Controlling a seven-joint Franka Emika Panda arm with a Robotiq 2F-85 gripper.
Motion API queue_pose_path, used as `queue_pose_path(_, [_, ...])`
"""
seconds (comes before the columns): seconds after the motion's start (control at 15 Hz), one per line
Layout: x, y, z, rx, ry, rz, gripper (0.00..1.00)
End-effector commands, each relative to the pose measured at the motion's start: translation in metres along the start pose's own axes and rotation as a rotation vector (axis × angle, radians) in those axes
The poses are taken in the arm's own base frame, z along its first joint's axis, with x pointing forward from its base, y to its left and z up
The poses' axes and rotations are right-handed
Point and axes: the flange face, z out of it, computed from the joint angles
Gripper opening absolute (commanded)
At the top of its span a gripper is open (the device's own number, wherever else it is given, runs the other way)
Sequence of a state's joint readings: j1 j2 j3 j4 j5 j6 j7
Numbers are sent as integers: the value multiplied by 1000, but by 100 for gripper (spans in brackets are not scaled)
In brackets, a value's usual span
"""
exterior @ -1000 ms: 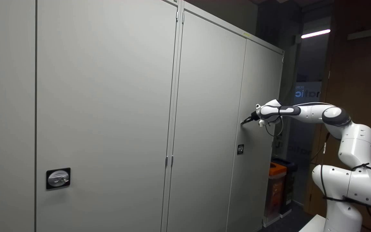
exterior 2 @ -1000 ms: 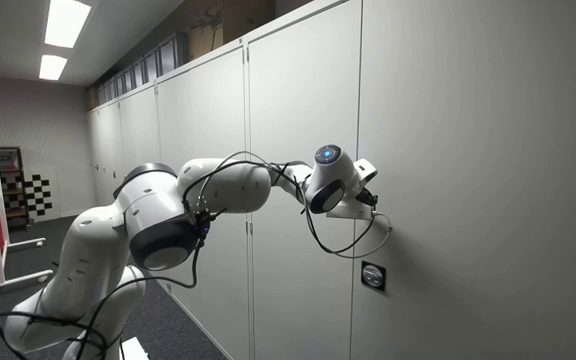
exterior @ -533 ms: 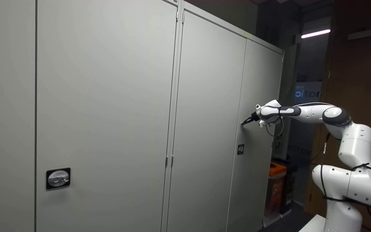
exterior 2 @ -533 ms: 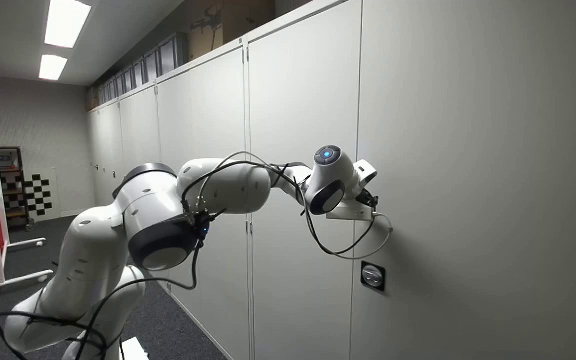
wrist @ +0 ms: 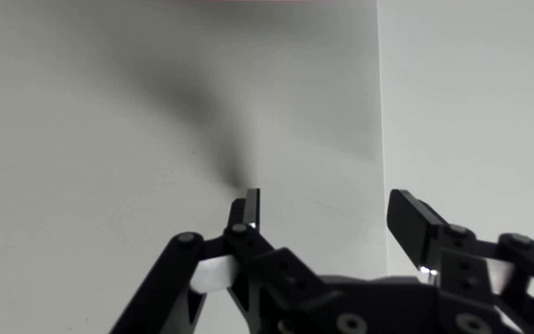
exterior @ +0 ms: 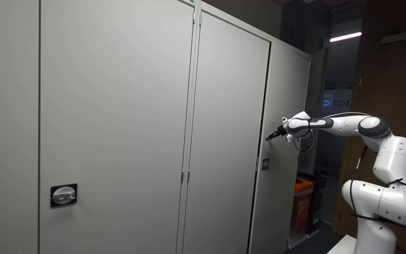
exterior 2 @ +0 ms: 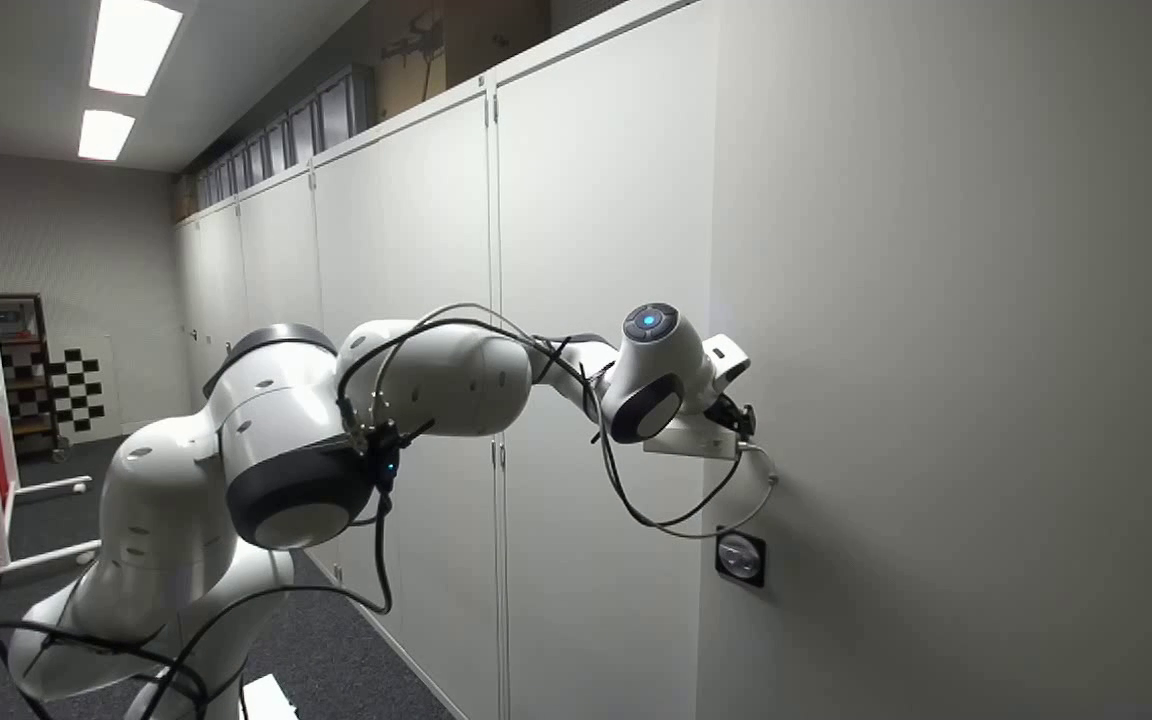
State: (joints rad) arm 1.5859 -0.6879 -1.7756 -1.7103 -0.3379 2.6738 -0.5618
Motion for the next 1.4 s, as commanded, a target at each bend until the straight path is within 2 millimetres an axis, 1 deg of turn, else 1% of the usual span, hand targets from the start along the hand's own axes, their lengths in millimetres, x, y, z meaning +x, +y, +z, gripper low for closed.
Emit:
queue_pose_path(0.0, [-19, -9, -13, 17, -10, 32, 100])
queue_pose_path(0.33, [-51, -11, -27, 30, -30, 69, 100])
queue_pose_path(0.6, [-84, -7, -37, 41, -38, 153, 100])
queue_pose_path(0.93, [-125, 3, -50, 64, -12, 346, 100])
queue_pose_path(1.13, [-145, 7, -53, 90, 35, 485, 100])
queue_pose_path(1.33, [-161, 8, -51, 116, 95, 609, 100])
